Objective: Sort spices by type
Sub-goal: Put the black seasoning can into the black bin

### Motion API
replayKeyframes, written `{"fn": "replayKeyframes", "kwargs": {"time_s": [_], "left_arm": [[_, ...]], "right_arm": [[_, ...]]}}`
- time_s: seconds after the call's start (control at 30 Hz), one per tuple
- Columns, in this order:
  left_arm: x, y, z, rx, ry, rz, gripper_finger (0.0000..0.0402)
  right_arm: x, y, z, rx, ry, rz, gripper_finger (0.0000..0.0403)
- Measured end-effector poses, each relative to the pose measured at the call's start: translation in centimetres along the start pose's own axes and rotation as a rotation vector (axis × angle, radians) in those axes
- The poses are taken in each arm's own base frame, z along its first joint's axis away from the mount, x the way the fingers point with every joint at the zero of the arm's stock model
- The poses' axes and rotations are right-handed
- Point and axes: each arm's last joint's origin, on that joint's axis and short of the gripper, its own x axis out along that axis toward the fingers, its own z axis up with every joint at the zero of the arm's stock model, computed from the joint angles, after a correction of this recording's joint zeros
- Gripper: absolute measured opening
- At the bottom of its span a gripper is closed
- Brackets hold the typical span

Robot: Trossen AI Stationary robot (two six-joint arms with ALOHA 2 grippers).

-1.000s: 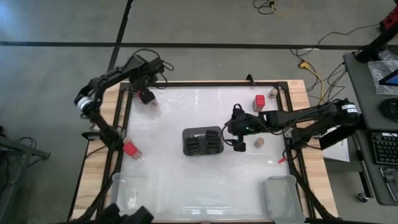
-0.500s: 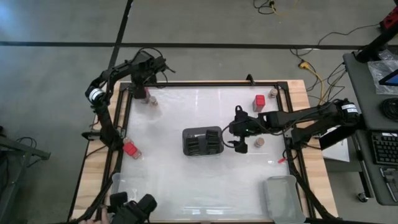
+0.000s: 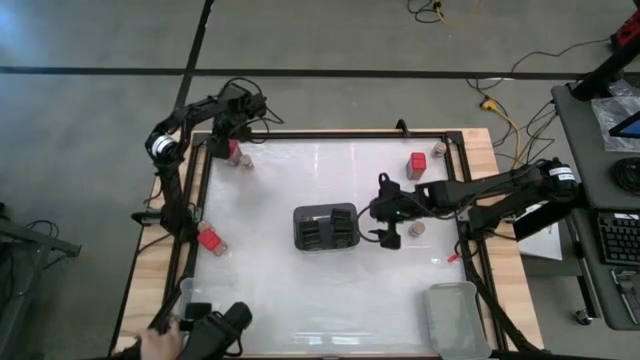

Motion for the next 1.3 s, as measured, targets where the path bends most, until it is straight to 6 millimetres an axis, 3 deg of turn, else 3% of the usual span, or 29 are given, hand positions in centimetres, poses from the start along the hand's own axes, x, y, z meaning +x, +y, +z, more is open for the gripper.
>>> {"fn": "replayKeyframes", "kwargs": {"time_s": [0.33, 0.8, 1.3], "left_arm": [[2.0, 1.1, 0.7, 0.023, 0.026, -0.041, 0.0197], [2.6, 1.8, 0.8, 0.024, -0.025, -0.045, 0.0195], [4.3, 1.1, 1.3, 0.05, 0.033, -0.03, 0.0138]], "right_arm": [[0.0, 0.0, 0.0, 0.014, 0.002, 0.001, 0.0359], [0.0, 0.0, 0.0, 0.039, 0.005, 0.001, 0.0359], [0.0, 0.0, -0.1, 0.049, 0.009, 0.001, 0.0359]]}}
